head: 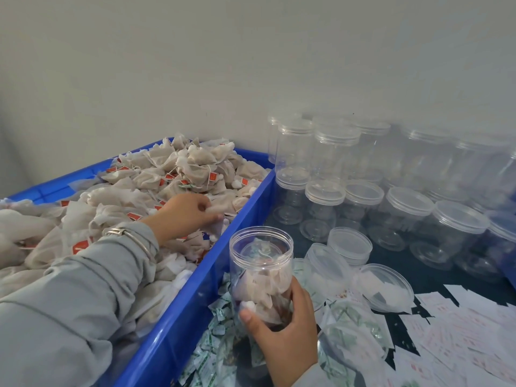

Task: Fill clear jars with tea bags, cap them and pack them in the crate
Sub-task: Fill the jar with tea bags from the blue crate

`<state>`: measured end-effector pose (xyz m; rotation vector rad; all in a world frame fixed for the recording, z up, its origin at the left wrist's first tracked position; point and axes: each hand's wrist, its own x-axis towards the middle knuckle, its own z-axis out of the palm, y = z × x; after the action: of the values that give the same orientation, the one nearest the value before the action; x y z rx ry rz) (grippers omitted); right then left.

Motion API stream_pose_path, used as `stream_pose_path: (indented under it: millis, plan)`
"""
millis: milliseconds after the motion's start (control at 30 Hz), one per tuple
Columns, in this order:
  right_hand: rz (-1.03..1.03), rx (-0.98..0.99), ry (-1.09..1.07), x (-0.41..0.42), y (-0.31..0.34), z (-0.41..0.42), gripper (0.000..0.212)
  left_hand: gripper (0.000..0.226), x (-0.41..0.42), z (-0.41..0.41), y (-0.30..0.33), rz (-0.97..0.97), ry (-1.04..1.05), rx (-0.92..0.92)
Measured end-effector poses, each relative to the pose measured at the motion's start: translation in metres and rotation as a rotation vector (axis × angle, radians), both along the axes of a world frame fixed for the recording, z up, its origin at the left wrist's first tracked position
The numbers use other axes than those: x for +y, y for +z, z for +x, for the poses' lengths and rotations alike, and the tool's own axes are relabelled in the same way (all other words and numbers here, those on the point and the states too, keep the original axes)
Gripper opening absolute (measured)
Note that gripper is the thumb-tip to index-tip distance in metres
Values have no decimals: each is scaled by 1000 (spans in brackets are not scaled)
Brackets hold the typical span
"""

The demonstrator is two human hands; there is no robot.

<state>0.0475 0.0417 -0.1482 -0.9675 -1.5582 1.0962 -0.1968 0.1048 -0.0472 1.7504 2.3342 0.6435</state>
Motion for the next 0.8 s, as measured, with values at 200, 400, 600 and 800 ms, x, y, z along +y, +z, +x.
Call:
stream_pose_path:
  millis: [200,400,600,800]
  plan:
    - [-6,7,21,2,-1,0,80,14,-11,20,27,305,6,-986]
    - [-23,41,-4,1,-3,-4,82,19,-22,49,39,328,-305,-1365]
    - [-14,26,-25,3,-6,-4,87,25,-29,58,40,193,-430,-1296]
    - [-12,30,-34,5,-6,-6,84,28,-36,66,45,51,-616,-1392]
